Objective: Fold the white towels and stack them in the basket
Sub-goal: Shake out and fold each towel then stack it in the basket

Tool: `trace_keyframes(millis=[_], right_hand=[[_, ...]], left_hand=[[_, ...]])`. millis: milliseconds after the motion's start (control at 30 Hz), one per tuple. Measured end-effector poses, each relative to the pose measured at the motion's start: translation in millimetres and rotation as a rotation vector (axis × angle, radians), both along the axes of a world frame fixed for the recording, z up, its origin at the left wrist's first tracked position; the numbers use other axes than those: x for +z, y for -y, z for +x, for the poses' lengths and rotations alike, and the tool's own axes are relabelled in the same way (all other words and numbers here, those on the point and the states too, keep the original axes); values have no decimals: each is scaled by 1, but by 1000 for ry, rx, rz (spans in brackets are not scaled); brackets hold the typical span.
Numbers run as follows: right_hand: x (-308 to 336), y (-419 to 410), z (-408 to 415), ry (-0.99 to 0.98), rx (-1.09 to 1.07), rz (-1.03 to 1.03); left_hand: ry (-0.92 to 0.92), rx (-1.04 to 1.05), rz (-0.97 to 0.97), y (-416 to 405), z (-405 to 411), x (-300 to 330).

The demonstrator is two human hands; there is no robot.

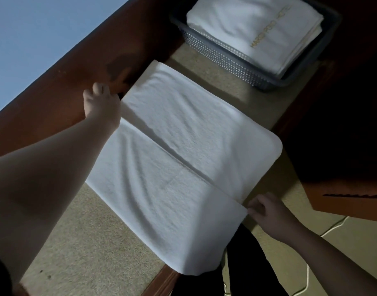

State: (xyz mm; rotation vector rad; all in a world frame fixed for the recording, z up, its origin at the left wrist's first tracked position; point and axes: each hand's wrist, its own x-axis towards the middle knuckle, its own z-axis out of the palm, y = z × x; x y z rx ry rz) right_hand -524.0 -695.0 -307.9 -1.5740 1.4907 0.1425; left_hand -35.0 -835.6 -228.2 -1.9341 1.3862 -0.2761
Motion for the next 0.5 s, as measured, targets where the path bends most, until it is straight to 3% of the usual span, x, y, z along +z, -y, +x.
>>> trace_keyframes(millis=[100,200,300,500], right_hand=[[11,19,5,90,-182,-127],[20,47,6,100,-285,-291],[24,74,5,73,-354,-327],[26,122,1,-7,-327,-258]], left_hand=[[-129,-109,-23,17,-35,-2],[-337,-370,-19,38,-84,-6],[-464,-556,58,59,-140,-9],[-543,-590,231,101,-215,-15]])
